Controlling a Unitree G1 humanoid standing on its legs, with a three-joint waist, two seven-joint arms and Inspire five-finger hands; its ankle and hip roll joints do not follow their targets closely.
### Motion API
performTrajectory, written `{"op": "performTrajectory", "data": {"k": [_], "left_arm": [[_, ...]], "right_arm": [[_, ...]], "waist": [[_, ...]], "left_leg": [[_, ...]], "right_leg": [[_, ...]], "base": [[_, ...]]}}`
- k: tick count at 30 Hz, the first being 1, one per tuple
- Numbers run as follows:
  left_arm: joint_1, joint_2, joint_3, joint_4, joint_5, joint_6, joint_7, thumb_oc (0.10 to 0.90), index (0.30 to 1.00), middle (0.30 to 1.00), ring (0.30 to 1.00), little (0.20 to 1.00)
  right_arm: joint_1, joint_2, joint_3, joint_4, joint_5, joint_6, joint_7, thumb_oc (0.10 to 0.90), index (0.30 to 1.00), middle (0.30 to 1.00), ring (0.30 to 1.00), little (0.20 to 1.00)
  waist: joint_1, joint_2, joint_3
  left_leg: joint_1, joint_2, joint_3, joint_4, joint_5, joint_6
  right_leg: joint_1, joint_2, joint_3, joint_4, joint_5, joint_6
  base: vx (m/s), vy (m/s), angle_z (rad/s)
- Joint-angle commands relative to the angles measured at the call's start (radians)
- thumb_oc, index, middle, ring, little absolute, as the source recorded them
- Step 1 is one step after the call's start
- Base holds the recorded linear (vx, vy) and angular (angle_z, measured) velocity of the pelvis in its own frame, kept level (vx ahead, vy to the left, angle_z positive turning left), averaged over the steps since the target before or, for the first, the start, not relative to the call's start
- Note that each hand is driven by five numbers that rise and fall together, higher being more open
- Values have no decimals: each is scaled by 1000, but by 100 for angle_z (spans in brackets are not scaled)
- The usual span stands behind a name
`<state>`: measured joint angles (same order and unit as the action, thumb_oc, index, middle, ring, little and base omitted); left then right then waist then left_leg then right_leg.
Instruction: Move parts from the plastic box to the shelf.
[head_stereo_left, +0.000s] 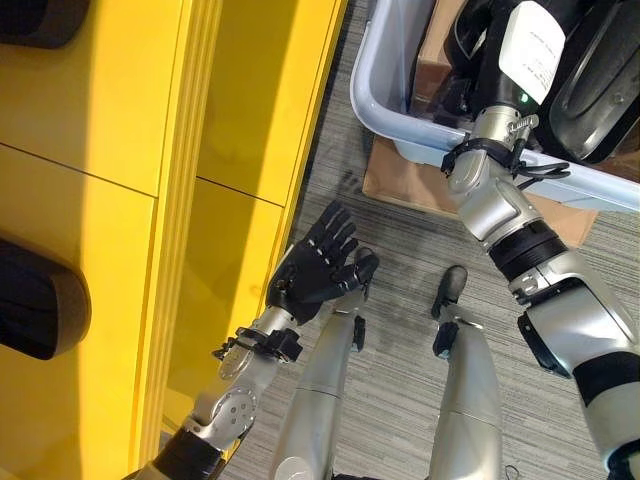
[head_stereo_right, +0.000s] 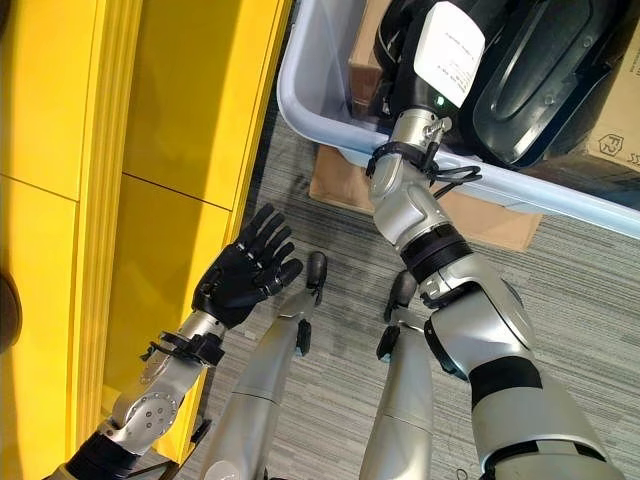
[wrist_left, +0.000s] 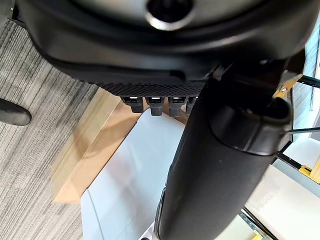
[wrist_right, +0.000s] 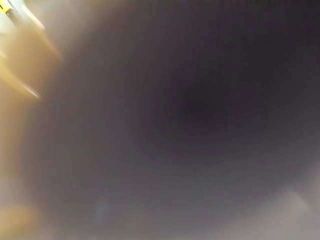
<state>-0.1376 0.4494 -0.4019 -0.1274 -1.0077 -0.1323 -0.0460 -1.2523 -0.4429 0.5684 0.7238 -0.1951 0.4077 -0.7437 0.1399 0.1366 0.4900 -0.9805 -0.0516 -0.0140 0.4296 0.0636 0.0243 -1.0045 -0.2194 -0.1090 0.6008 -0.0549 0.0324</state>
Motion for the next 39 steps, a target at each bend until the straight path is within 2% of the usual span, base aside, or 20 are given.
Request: {"op": "performTrajectory", "data": {"k": [1,3,4,5,6,7,10,16,19,24,25,26,28,29,31,34,39], "left_arm": [[-15,-4,-26,-137,6,-66,-34,900,1000,1000,1000,1000],[-12,-6,-23,-141,13,-63,-30,900,1000,1000,1000,1000],[-8,0,-21,-147,8,-63,-26,900,1000,1000,1000,1000],[-3,0,-15,-131,-16,-80,-46,900,1000,1000,1000,1000],[-3,0,-14,-131,-17,-80,-47,900,1000,1000,1000,1000],[-19,-2,1,-139,-13,-86,-51,900,1000,1000,1000,1000],[-18,-2,12,-153,5,-82,-38,900,1000,1000,1000,1000],[3,1,35,-138,-7,-85,-68,900,1000,1000,1000,1000],[28,14,53,-140,-4,-93,-92,900,1000,1000,1000,1000],[57,27,81,-154,-19,-94,-96,900,1000,1000,1000,1000],[65,24,85,-155,-93,-92,-115,900,1000,1000,1000,1000],[69,23,95,-161,-116,-88,-106,900,1000,1000,1000,1000],[77,21,108,-163,-110,-83,-103,900,1000,1000,1000,1000],[85,15,119,-157,-82,-72,-116,900,1000,1000,1000,1000],[94,12,127,-151,-64,-71,-131,900,1000,1000,1000,1000],[118,10,159,-164,-91,-101,-179,900,1000,1000,1000,1000],[121,9,172,-145,-40,-79,-226,900,1000,1000,1000,1000]], "right_arm": [[109,-22,15,118,96,-7,86,400,300,300,300,300],[112,-25,19,111,71,-44,78,400,300,300,300,300],[114,-33,19,100,11,-83,96,400,300,300,300,300],[118,-42,41,17,-43,-95,131,400,300,300,300,300],[120,-42,42,7,-42,-89,132,400,300,300,300,300],[110,-41,55,-58,-76,-78,141,400,300,300,300,300],[136,-35,80,-186,-109,-48,163,400,300,300,300,300],[174,-29,103,-325,-220,-88,212,400,300,300,300,300],[219,-44,99,-482,-247,-134,237,400,300,300,300,300],[287,-67,69,-697,-249,-174,250,400,300,300,300,300],[300,-78,61,-730,-247,-218,218,400,300,300,300,300],[311,-84,47,-787,-243,-221,215,400,300,300,300,300],[328,-75,31,-832,-233,-265,193,400,300,300,300,300],[336,-61,12,-888,-226,-286,187,400,300,300,300,300],[342,-55,-2,-920,-222,-290,188,400,300,300,300,300],[371,-68,-49,-998,-166,-294,214,400,300,300,300,300],[461,-73,-94,-1044,-148,-290,209,400,300,300,300,300]], "waist": [[38,66,30],[37,65,30],[37,63,30],[30,54,30],[29,53,30],[21,45,30],[9,32,30],[-4,17,30],[-17,-2,30],[-41,-29,30],[-45,-32,30],[-48,-37,30],[-50,-42,30],[-54,-44,30],[-58,-43,30],[-73,-42,30],[-86,-66,-31]], "left_leg": [[-12,51,-39,128,-220,-9],[-5,54,-39,123,-219,-9],[-2,54,-43,120,-217,-10],[9,58,-42,112,-210,-12],[10,58,-42,111,-210,-12],[-22,56,-42,99,-176,-8],[5,61,-38,76,-165,-8],[62,73,-29,45,-155,-14],[129,87,-18,13,-148,-16],[237,102,-7,-33,-147,-17],[267,107,-2,-49,-145,-16],[307,107,0,-69,-145,-17],[363,108,1,-97,-142,-17],[430,109,2,-125,-140,-18],[470,111,8,-142,-133,-20],[608,118,12,-176,-138,-26],[720,134,17,-230,-137,-30]], "right_leg": [[63,-50,60,-140,12,43],[69,-49,60,-143,11,41],[74,-47,59,-143,9,41],[81,-44,61,-148,15,45],[82,-44,61,-149,16,45],[57,-46,54,-168,47,40],[78,-41,59,-185,52,41],[125,-31,62,-197,51,40],[181,-24,60,-215,50,41],[265,-8,67,-240,47,49],[292,-6,67,-248,46,50],[327,-7,68,-263,45,54],[379,-7,67,-285,46,58],[440,-9,66,-312,47,64],[475,-8,66,-329,53,64],[612,3,73,-361,41,54],[738,30,67,-422,36,45]], "base": [[-31,-23,0],[-29,-34,-1],[-40,-53,0],[-34,-45,0],[-91,-39,-1],[-81,-35,-2],[-58,-46,-4],[-37,-38,-6],[-36,-65,-4],[-20,-73,-9],[-17,-131,-6],[-16,-137,-4],[-12,-136,-6],[-28,-110,-8],[-11,1,-10],[75,66,-9],[98,-35,-6]]}}
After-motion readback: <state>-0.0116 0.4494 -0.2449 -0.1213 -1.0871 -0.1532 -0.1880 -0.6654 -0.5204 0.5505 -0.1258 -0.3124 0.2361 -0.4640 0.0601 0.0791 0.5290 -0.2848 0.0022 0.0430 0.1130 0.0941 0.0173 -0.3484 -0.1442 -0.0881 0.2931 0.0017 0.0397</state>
